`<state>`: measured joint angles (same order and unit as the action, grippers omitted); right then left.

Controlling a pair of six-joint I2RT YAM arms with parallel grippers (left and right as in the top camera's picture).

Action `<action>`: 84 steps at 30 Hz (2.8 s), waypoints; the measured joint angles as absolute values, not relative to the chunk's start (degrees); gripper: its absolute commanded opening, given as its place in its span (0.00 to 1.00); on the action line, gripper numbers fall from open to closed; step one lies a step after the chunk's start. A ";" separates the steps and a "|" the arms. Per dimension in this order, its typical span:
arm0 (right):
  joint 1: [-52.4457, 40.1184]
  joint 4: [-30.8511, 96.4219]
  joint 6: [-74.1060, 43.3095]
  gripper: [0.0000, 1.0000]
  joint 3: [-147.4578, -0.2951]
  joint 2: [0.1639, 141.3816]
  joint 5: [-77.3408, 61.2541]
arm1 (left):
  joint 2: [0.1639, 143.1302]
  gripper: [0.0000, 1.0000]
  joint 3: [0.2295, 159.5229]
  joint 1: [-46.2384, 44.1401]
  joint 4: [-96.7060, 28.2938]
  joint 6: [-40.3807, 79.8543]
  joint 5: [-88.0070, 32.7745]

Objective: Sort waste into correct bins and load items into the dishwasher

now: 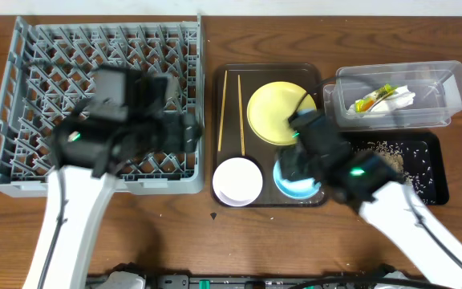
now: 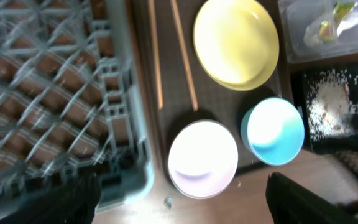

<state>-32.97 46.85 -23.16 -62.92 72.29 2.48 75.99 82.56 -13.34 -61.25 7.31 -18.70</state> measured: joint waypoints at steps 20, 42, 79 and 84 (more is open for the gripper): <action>-13.72 50.52 -23.62 0.32 -65.93 68.40 -13.43 | 111.74 0.50 82.74 -25.82 -36.56 10.90 -8.05; -13.72 51.46 -23.62 0.24 -65.91 71.00 -13.76 | 120.53 0.26 83.18 -29.02 -31.83 12.95 -6.20; -13.72 53.76 -23.62 0.18 -65.89 71.00 -13.78 | 100.29 0.09 86.94 -19.92 -52.12 16.45 8.62; -13.74 53.78 -23.62 0.17 -65.89 71.00 -13.78 | 105.34 0.15 86.43 -18.35 -52.12 16.23 10.50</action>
<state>-13.74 53.78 -23.62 -65.89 71.00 -13.78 105.34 86.43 -18.35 -52.12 16.23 10.50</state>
